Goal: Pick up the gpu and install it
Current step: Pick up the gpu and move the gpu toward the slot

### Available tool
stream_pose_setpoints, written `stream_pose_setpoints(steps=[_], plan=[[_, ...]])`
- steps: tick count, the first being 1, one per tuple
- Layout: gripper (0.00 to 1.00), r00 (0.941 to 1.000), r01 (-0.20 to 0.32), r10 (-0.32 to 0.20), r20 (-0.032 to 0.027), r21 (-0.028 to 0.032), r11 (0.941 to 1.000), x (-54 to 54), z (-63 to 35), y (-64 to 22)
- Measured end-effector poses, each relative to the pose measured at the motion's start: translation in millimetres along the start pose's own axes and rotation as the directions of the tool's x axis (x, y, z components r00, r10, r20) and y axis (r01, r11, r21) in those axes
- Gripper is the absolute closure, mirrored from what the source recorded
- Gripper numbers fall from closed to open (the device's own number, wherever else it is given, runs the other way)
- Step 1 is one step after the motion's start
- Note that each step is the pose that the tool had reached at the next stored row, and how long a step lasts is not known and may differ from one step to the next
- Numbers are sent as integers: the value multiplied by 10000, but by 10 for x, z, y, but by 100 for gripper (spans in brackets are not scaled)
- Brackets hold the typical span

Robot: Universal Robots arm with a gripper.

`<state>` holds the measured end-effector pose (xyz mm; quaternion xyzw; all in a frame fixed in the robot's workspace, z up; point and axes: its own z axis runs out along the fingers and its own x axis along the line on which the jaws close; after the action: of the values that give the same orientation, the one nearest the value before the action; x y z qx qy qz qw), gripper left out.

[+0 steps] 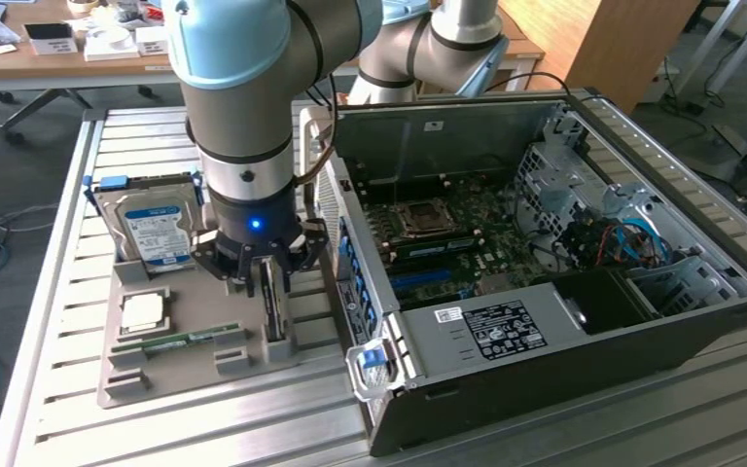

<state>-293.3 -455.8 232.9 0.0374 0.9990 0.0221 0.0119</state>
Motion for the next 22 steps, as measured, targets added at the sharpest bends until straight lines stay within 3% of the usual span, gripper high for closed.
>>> stream_pose_setpoints(steps=[6,7,16,18,19,22], plan=[[54,10000,0,0,0,0,10000,0,0,0],[61,10000,0,0,0,0,10000,0,0,0],[61,10000,0,0,0,0,10000,0,0,0],[62,10000,0,0,1,0,10000,0,0,0],[69,10000,0,0,1,0,10000,0,0,0],[69,10000,0,0,0,0,10000,0,0,0]])
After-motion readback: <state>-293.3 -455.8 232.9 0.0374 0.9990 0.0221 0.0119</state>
